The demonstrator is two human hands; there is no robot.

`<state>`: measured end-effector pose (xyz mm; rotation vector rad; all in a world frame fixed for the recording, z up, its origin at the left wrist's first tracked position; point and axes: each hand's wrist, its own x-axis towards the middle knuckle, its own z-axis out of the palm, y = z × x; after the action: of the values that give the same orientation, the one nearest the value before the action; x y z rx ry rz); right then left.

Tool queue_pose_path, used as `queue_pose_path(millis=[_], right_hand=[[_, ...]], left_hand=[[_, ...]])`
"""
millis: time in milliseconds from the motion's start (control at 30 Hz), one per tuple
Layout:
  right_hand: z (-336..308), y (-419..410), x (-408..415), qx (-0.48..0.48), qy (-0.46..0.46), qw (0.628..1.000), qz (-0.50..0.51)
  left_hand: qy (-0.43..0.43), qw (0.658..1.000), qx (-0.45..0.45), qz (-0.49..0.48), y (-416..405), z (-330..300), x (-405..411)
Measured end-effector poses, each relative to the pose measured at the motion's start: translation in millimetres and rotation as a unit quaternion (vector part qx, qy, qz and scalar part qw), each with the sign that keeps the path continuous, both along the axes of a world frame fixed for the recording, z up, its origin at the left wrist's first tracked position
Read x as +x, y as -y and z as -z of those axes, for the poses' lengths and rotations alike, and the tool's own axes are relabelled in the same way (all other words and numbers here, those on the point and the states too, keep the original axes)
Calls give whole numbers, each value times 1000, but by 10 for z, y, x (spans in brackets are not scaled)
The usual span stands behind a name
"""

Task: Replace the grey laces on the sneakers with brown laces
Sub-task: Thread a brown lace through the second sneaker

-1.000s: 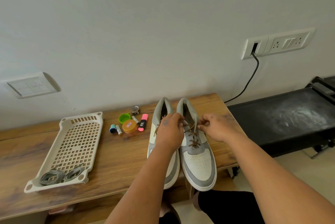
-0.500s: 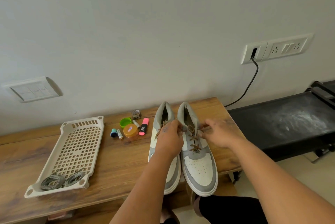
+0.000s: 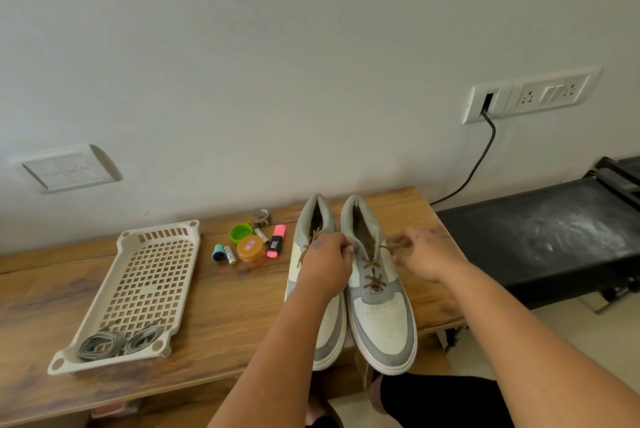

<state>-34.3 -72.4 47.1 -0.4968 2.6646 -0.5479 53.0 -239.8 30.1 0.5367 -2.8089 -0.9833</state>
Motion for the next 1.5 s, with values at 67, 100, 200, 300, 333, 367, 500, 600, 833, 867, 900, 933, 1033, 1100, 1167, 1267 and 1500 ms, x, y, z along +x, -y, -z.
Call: queue_pose_path(millis=[67,100,200,300,333,367,500,600,833,867,900,933,1033,1100,1167,1267,1500], right_hand=[[-7,100,52,-48,2,997,-57],[-5,127,48,-56,-12,996,-62],[-13,124,36,-71,-33,995,-68],[-11,70,-3,-73,-54,994,-63],[-9,56,-21,-78,-55,994,-52],[6,45,-47,-84,-52,994,-41],[45,24,-100,-93,-46,994,-34],[53,23,-106,-95,-44,994,-34],[20,1,-117,-110,-13,993,-28],[8,-16,-120,-110,6,994,-23],[-8,-39,-123,-110,30,993,-17],[-26,-64,-123,-116,56,992,-9],[-186,-119,-55,-262,157,951,57],[-365,-144,-22,-424,213,873,115],[-585,-187,7,-535,225,803,136],[-856,-222,114,-601,208,764,111],[-1125,-78,377,-583,196,788,-12]], left_hand=[[6,1000,-9,-1,-16,-2,2],[7,1000,-15,-4,-21,-4,2],[-2,1000,-23,-19,-20,-12,7],[-7,999,-17,-32,-13,-27,-10],[-6,999,-15,-35,-8,-34,-13],[-5,999,-11,-37,-4,-44,-11],[3,999,6,-31,24,-85,6],[13,999,1,-30,34,-112,13],[33,999,28,-27,108,-217,23],[46,998,25,-23,135,-266,37],[58,998,20,-19,165,-319,51],[70,997,19,-14,195,-376,69],[103,994,31,0,238,-603,149],[99,990,98,-14,246,-806,205],[40,977,207,-34,231,-1045,277],[-78,957,275,-57,138,-1340,378],[-231,922,310,-39,-224,-1585,285]])
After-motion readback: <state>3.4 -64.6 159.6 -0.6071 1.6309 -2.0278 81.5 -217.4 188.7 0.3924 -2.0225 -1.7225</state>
